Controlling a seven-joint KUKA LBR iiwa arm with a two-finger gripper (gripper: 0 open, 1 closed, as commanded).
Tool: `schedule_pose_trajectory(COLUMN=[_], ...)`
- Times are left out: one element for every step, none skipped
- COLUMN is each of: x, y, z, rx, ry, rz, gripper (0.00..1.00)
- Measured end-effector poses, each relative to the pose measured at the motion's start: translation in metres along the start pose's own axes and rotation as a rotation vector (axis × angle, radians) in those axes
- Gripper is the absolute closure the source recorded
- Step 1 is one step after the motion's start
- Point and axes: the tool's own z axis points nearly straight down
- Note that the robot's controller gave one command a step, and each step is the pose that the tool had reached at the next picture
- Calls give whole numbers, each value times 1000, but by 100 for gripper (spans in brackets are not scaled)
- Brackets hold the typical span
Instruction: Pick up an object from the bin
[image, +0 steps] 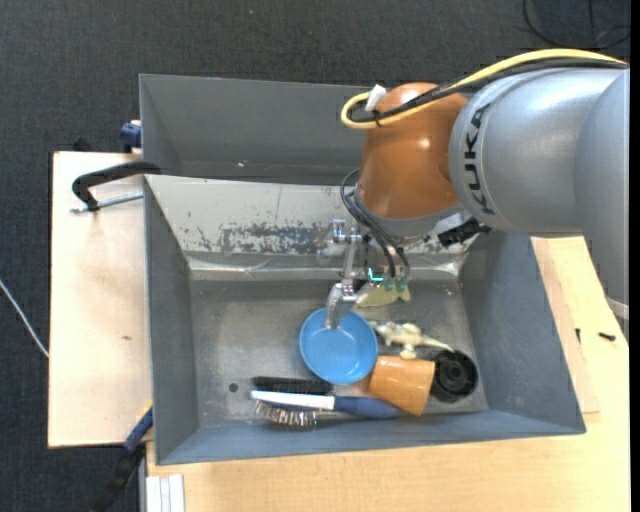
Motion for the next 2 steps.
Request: schedule_pose_trajectory(x=[-1,-4], y=[-35,-33], z=[73,69], rx=[0,-1], ry=[-11,-19], rz=[-169,-168], gripper=[0,100])
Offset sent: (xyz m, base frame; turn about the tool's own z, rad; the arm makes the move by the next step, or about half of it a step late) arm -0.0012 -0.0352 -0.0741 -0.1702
